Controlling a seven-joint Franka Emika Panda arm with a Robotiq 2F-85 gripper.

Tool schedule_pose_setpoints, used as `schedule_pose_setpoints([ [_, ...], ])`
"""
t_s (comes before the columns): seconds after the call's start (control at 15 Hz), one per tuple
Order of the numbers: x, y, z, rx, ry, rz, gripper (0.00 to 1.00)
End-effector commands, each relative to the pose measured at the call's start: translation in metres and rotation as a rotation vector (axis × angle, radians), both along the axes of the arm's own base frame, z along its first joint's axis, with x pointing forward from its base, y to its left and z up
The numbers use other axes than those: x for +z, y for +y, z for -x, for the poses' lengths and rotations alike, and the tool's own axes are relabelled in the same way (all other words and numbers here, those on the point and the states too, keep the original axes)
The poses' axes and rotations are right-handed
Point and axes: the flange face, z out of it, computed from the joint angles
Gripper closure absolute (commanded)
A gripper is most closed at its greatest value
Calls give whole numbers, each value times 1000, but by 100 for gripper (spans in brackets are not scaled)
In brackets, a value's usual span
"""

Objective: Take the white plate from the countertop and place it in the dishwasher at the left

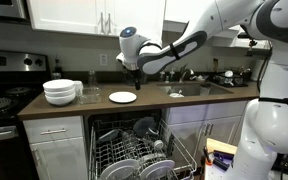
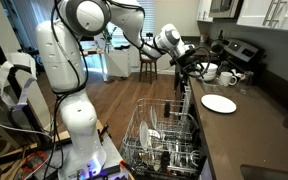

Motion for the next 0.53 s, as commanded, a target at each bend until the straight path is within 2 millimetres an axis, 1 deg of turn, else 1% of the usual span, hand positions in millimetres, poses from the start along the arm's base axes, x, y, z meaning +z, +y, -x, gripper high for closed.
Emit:
schedule_pose_setpoints([
  [0.0, -16, 5, -32, 48, -31, -30, 0],
  [0.13, -30, 14, -38, 66, 1, -28, 0],
  [0.2, -24, 9, -26, 45, -8, -24, 0],
  [0.33, -32, 10, -29, 47, 4, -25, 0],
  [0.47, -30, 9, -28, 45, 1, -25, 0],
])
